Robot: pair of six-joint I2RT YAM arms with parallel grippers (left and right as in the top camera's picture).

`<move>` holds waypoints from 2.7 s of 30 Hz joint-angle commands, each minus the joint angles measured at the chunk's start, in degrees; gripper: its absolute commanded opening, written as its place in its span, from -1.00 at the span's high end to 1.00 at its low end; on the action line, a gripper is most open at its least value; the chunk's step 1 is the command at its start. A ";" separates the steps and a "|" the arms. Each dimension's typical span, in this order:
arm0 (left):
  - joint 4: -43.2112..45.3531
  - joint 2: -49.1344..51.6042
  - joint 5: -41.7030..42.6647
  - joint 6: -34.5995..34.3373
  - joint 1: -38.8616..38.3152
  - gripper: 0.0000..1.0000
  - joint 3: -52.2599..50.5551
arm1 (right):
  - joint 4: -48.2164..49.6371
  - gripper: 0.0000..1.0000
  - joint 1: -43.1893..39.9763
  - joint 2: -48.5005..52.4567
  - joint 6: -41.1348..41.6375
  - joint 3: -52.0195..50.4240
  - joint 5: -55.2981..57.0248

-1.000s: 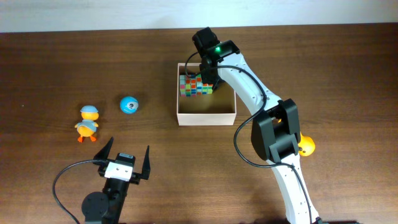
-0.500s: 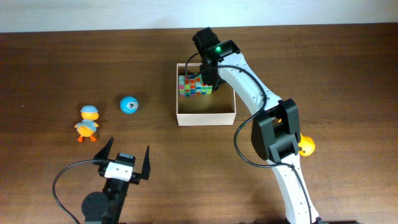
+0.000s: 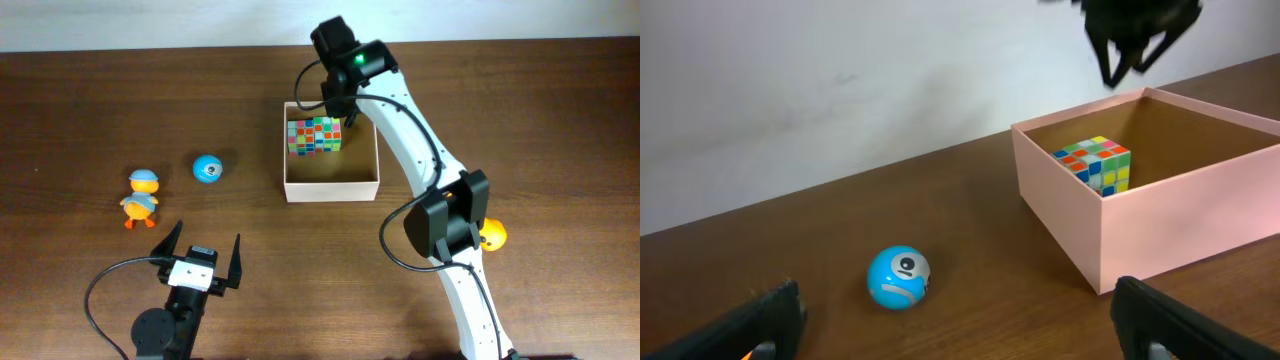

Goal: Pack container
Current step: 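Raise the right gripper and move it over the yellow toy, then lower the right gripper and close it on the yellow toy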

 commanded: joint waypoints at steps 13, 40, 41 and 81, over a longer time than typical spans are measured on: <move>-0.04 -0.55 -0.17 0.72 0.33 -0.99 -0.35 | -22.45 -0.23 -6.67 -2.69 10.75 28.85 3.93; -0.04 -0.55 -0.17 0.72 0.33 -0.99 -0.35 | -22.45 -0.77 -17.75 -24.41 3.19 15.08 -1.16; -0.04 -0.55 -0.17 0.72 0.33 -0.99 -0.35 | -22.45 -0.77 -17.75 -25.99 3.23 12.04 -1.18; -0.04 -0.55 -0.17 0.72 0.33 -0.99 -0.35 | 10.93 -0.54 -27.50 -36.87 6.58 -73.46 -13.86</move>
